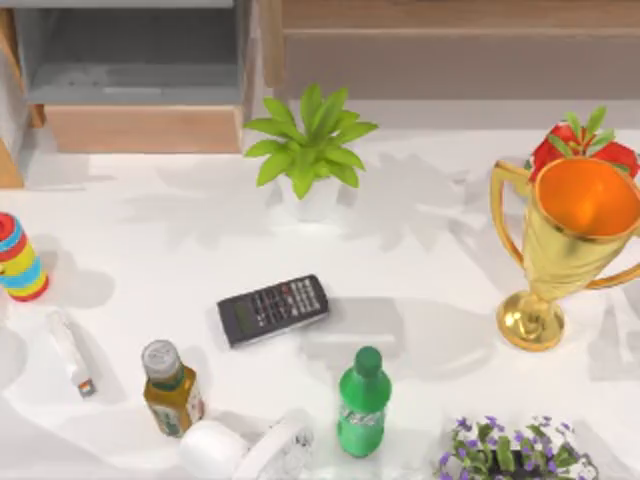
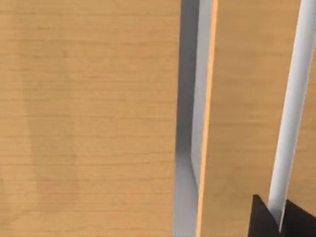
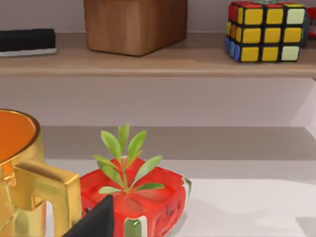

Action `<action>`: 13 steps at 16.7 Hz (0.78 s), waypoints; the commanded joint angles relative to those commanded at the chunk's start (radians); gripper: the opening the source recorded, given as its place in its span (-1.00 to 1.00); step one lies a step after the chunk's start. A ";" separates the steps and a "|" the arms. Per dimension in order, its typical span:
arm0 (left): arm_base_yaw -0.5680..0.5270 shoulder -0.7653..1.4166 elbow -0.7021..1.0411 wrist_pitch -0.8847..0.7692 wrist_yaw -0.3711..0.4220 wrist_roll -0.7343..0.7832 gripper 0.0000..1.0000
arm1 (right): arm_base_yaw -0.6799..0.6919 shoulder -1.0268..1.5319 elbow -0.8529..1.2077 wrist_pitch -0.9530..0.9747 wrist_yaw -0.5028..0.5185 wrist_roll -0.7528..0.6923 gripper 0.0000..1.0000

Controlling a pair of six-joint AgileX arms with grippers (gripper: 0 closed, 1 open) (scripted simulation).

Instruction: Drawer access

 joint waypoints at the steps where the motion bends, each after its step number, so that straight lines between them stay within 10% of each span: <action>1: 0.014 -0.016 -0.039 0.020 0.014 0.000 -1.00 | 0.000 0.000 0.000 0.000 0.000 0.000 1.00; 13: 0.111 -0.093 -0.235 0.134 0.112 0.011 -1.00 | 0.000 0.000 0.000 0.000 0.000 0.000 1.00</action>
